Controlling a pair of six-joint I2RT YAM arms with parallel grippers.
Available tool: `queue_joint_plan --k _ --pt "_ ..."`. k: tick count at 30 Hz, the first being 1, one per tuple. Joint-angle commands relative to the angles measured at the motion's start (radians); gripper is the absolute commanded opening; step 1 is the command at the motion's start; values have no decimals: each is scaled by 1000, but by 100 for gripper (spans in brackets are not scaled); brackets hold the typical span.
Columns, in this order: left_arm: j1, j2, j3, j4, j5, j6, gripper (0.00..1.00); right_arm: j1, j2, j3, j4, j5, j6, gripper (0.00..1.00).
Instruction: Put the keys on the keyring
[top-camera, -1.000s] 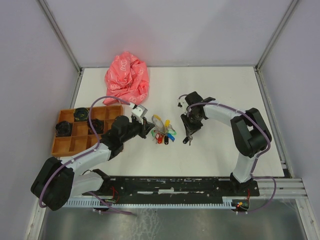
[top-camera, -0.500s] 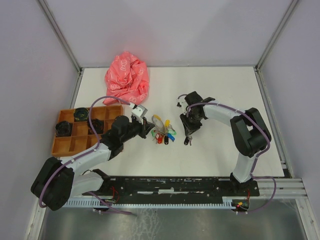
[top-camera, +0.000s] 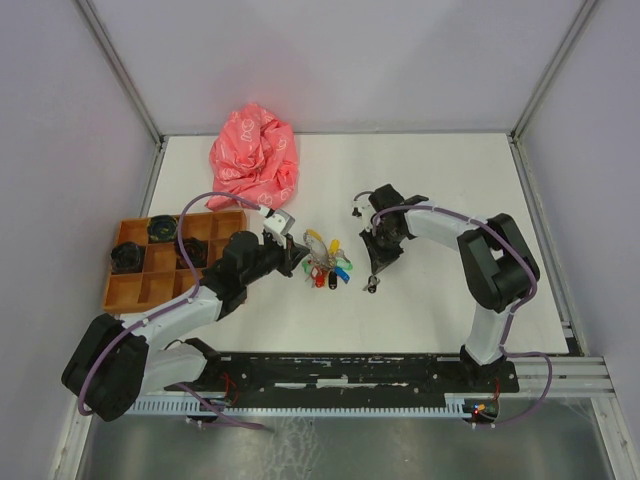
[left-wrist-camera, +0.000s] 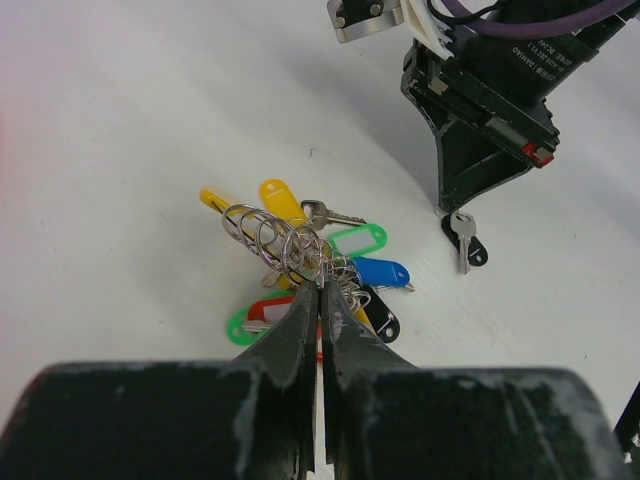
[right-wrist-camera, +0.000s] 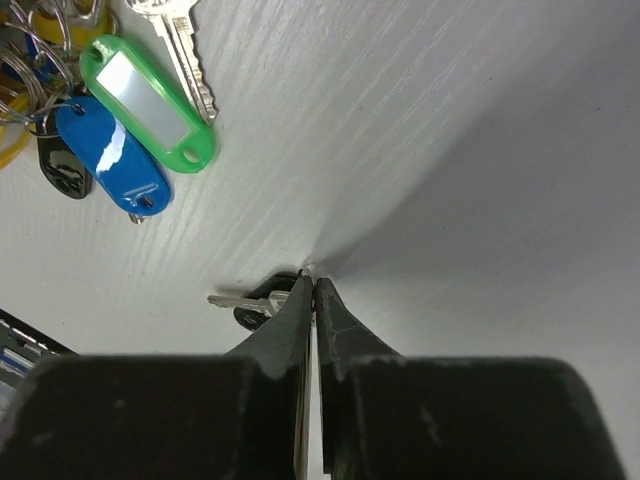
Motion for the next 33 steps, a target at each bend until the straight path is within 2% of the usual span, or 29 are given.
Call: queue_joint_plan --k 1,6,10,16,24,33 --pt "-2 1 45 32 29 45 3 0 -67 40 -52 51 -27 3" --pt "-2 4 47 32 30 45 3 -1 -132 99 -157 209 -47 1" --pt "-2 7 49 30 31 43 3 -3 -146 182 -261 460 -47 1" --pt "-2 8 49 30 26 40 3 -7 -174 207 -219 645 101 1" --pt "-2 7 54 21 16 36 3 4 -122 49 -158 590 409 1" --pt "-2 7 55 17 8 34 3 104 -117 -68 -79 502 677 1"
